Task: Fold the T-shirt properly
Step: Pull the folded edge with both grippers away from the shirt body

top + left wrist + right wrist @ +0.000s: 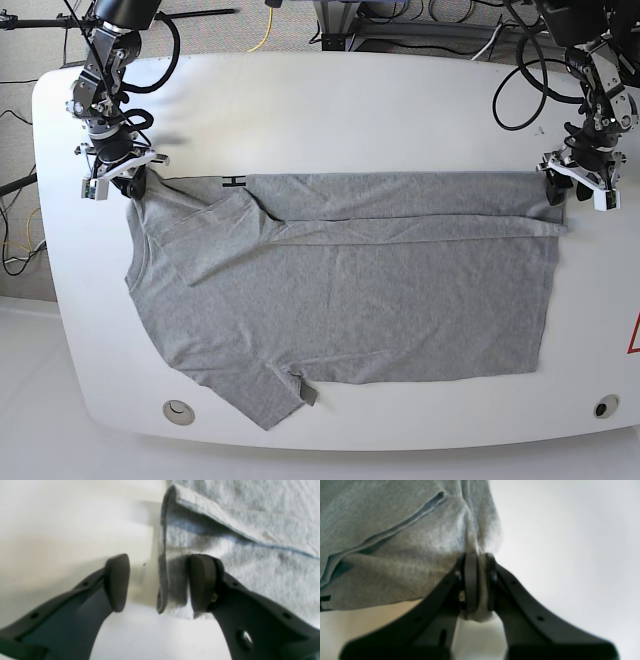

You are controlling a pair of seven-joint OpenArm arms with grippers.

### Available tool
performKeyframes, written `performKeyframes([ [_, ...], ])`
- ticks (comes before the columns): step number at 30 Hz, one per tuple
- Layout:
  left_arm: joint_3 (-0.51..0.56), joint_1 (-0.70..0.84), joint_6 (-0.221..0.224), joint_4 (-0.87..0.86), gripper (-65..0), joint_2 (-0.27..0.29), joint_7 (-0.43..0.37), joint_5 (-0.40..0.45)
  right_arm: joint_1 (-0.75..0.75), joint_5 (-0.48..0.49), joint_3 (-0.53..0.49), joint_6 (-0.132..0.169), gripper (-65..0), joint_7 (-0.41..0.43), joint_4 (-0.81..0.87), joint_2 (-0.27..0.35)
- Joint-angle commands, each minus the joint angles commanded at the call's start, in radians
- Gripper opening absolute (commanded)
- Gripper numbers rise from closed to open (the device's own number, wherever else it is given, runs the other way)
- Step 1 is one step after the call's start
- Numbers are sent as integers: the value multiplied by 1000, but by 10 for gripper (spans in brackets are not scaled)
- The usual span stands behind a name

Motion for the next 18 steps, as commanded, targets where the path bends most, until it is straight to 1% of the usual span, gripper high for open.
performKeyframes([
  [4,10,2,-4,8,-379,-1,6,0,0,1,-1,1,-645,3,0,0],
  [6,13,2,-7,26,-497,-3,25,2,0,1,-2,-1,-650,7,2,2],
  [18,34,17,4,39,-589,-12,-7,6,-5,3,1,-2,-648,0,3,1],
])
